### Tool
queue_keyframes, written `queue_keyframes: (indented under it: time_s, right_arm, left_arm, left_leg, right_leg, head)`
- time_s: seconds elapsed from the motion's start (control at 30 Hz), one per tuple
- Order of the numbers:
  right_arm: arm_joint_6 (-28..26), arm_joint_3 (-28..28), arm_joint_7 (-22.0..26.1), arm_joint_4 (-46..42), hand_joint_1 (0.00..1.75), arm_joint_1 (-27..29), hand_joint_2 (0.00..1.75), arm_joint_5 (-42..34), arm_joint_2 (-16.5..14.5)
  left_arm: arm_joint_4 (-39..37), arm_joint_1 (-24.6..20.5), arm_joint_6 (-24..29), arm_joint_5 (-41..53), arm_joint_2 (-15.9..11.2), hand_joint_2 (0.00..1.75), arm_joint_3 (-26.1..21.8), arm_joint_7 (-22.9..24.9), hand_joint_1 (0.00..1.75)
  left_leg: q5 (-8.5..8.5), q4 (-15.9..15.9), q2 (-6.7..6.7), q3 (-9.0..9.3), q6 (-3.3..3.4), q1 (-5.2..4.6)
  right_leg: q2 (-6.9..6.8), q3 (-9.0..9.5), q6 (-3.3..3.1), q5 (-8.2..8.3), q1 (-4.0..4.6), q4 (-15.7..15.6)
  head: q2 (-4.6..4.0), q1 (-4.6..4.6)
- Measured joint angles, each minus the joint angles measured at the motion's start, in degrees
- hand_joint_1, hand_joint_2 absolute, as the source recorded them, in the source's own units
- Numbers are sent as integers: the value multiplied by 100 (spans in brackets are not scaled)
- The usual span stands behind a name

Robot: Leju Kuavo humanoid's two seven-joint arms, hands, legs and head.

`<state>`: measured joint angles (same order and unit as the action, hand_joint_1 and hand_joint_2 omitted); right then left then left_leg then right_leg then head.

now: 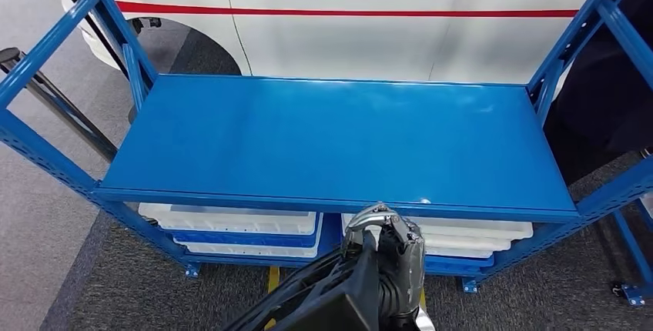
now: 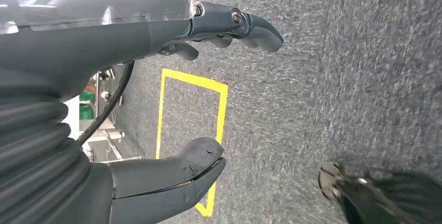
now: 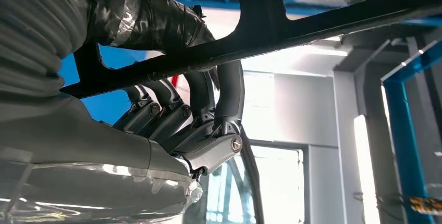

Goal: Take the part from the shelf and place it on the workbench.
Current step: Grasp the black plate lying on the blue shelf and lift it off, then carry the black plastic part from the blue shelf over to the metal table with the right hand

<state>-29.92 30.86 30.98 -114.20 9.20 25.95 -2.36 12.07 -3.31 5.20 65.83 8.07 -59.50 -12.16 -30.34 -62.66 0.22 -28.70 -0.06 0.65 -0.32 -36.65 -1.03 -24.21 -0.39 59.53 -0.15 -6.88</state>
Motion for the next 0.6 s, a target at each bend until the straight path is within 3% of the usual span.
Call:
queue_keyframes:
  time_s: [0.07, 0.13, 0.17, 0.2, 0.23, 0.3, 0.33, 0.37, 0.4, 0.47, 0.53, 0.6]
  right_arm:
    - [74, -15, 23, 21, 175, 72, 175, -131, -14]
    - [137, -42, 30, 39, 175, 136, 175, -250, -15]
    - [183, -66, 26, 52, 175, 172, 175, -303, -15]
    - [236, -92, 22, 67, 175, 206, 175, -351, -15]
    - [298, -119, 18, 88, 175, 235, 175, -394, -15]
    - [427, -161, 13, 139, 175, 269, 175, -467, -19]
    - [495, -180, 12, 169, 175, 275, 175, -498, -26]
    - [555, -199, 12, 198, 175, 276, 175, -520, -38]
    - [610, -219, 12, 226, 175, 277, 175, -534, -51]
    - [688, -257, 12, 276, 175, 275, 175, -542, -84]
    - [722, -288, 10, 311, 175, 270, 175, -542, -116]
    - [737, -320, 9, 338, 175, 270, 175, -540, -145]
  left_arm:
    - [0, -15, 0, 2, -1, 175, -10, -25, 0]
    - [-1, -21, 11, 2, 18, 175, -19, -72, 0]
    - [-1, -24, 30, 1, 42, 175, -25, -100, 0]
    - [0, -27, 59, -2, 69, 175, -34, -122, 0]
    - [0, -31, 93, -7, 105, 175, -46, -145, 0]
    - [1, -50, 162, -27, 173, 175, -75, -186, 0]
    - [1, -66, 185, -41, 213, 175, -89, -206, 0]
    - [2, -84, 203, -54, 252, 175, -100, -223, 0]
    - [2, -100, 215, -68, 293, 175, -110, -240, 0]
    - [1, -129, 232, -94, 368, 175, -127, -266, 0]
    - [1, -154, 246, -113, 422, 175, -140, -275, 0]
    - [2, -171, 256, -119, 446, 175, -148, -277, 0]
  left_leg:
    - [-101, 577, -13, 361, 54, -42]
    - [-31, 683, 0, 329, 100, -51]
    - [36, 709, 16, 290, 142, -43]
    - [109, 731, 34, 235, 186, -31]
    - [185, 741, 52, 159, 225, -20]
    - [321, 719, 67, -29, 263, -34]
    - [392, 698, 71, -136, 261, -40]
    - [456, 667, 75, -243, 254, -42]
    - [511, 625, 78, -352, 241, -40]
    - [589, 508, 79, -561, 204, -34]
    - [645, 381, 71, -710, 149, -44]
    - [720, 329, 64, -773, 83, -56]
  right_leg:
    - [-11, -43, 63, 119, -3, -19]
    - [-16, -58, 136, 211, -20, -52]
    - [-5, -84, 167, 148, -27, -16]
    - [7, -130, 189, -22, -29, 99]
    - [18, -206, 206, -304, -33, 343]
    - [27, -374, 234, -887, -38, 1068]
    - [27, -412, 249, -1018, -38, 1401]
    - [27, -379, 259, -986, -39, 1584]
    - [25, -260, 265, -839, -41, 1583]
    - [21, 250, 262, -564, -50, 1022]
    - [25, 773, 225, -648, -32, 248]
    - [33, 912, 148, -762, -3, -55]
  head:
    - [0, 1]
    - [0, 1]
    - [0, -1]
    - [0, -3]
    - [0, -4]
    - [0, -3]
    - [0, -2]
    - [0, -2]
    - [0, -2]
    - [0, -2]
    - [0, 0]
    - [0, -1]
